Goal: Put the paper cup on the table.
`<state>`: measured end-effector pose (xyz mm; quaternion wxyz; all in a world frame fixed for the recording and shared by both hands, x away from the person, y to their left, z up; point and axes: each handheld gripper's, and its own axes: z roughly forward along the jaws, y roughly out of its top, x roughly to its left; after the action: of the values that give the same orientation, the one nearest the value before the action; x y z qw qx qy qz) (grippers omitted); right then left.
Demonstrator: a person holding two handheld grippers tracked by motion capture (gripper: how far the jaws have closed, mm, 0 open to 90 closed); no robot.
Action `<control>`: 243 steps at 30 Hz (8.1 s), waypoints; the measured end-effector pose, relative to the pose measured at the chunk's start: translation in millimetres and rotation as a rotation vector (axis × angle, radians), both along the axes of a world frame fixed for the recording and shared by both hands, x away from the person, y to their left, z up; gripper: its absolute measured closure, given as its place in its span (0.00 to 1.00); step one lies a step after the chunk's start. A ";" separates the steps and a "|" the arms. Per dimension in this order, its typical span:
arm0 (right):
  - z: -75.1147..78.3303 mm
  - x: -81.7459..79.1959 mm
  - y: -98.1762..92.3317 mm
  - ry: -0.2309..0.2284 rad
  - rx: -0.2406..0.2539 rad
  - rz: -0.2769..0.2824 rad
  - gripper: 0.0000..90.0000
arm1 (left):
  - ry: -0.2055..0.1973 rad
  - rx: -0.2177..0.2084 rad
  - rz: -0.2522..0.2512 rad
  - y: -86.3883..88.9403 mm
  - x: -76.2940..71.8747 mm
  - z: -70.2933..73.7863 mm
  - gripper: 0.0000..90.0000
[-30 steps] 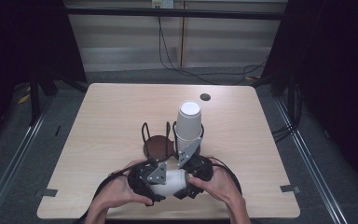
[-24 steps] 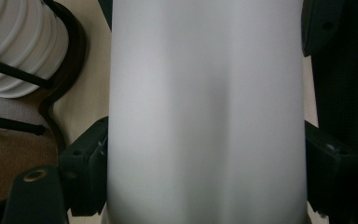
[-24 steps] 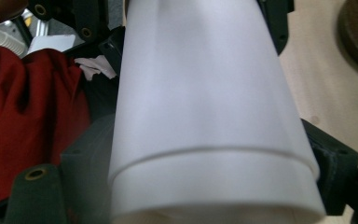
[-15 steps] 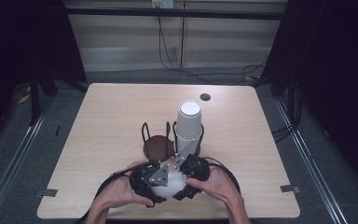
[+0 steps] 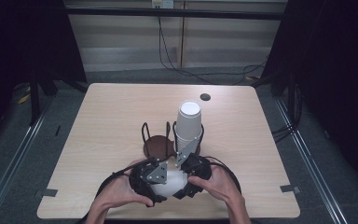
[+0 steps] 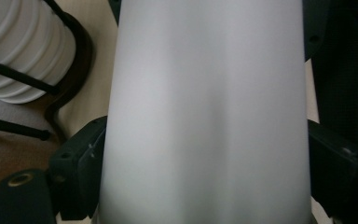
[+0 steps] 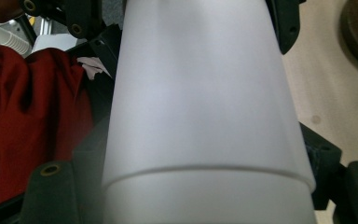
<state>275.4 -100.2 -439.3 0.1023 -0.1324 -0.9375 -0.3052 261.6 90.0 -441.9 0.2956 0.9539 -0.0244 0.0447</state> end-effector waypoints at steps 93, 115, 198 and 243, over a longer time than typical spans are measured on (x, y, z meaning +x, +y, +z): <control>-26.8 -11.6 -37.3 -0.092 0.570 -0.138 0.26 | 0.213 -0.762 0.205 60.2 11.5 -19.7 0.01; -29.9 -12.6 -27.0 -0.102 0.542 -0.101 0.26 | 0.274 -0.748 0.167 48.0 12.5 -23.1 0.05; -72.3 -46.4 -97.6 -0.747 0.683 -0.875 0.15 | 0.181 -0.166 0.528 114.1 44.9 30.2 0.13; -72.4 -46.5 -97.6 -0.750 0.682 -0.873 0.15 | 0.136 0.243 0.662 108.3 159.2 52.0 0.12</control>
<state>228.9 -197.8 -511.7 -0.3271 -0.3446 -0.6210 -0.6233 420.8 198.3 -389.9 0.1504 0.9392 0.3003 0.0711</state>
